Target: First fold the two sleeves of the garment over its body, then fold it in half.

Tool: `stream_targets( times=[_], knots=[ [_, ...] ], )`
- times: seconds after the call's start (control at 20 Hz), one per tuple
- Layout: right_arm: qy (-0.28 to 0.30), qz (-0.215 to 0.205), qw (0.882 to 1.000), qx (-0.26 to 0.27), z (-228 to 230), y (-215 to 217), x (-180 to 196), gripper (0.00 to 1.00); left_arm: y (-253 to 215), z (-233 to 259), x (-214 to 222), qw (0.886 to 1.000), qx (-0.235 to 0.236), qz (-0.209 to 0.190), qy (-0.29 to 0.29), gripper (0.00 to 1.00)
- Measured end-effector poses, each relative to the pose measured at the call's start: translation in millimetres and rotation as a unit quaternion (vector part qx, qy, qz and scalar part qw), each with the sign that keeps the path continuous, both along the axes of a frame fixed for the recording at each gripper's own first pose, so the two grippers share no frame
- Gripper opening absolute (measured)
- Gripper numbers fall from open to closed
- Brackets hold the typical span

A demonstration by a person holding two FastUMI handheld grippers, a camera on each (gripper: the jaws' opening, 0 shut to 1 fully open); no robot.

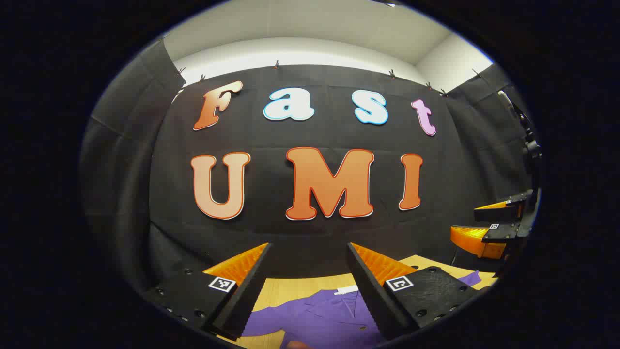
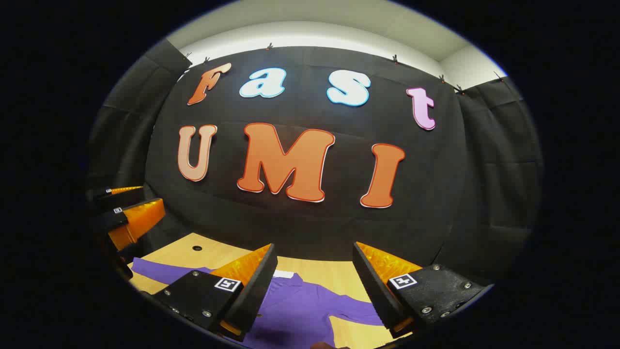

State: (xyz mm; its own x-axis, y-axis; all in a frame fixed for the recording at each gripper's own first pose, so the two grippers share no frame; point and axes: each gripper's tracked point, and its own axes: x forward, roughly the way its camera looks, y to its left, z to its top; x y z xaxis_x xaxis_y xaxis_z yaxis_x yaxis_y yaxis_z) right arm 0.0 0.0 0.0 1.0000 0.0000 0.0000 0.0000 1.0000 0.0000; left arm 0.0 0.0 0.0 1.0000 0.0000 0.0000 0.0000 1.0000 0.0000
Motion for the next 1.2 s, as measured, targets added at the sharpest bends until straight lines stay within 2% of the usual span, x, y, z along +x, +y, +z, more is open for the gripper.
stream_targets(
  times=[0.3, 0.55, 0.9, 1.2],
  knots=[
    [0.004, 0.020, 1.000, 0.010, -11, -6, 17, 0.95, -10, -7, 8, 0.999, 0.021, 0.022, 0.012, 0.97],
    [0.010, 0.024, 0.999, 0.019, -19, -13, 27, 0.95, -15, -13, 11, 0.999, 0.018, 0.035, 0.014, 0.96],
    [0.011, 0.026, 0.999, 0.015, -25, -17, 37, 0.95, -35, -17, 24, 0.999, 0.029, 0.025, 0.021, 0.97],
    [0.057, -0.004, 0.998, 0.030, -60, -46, 48, 0.95, -39, -21, 32, 0.999, 0.032, 0.023, 0.022, 0.96]
  ],
)
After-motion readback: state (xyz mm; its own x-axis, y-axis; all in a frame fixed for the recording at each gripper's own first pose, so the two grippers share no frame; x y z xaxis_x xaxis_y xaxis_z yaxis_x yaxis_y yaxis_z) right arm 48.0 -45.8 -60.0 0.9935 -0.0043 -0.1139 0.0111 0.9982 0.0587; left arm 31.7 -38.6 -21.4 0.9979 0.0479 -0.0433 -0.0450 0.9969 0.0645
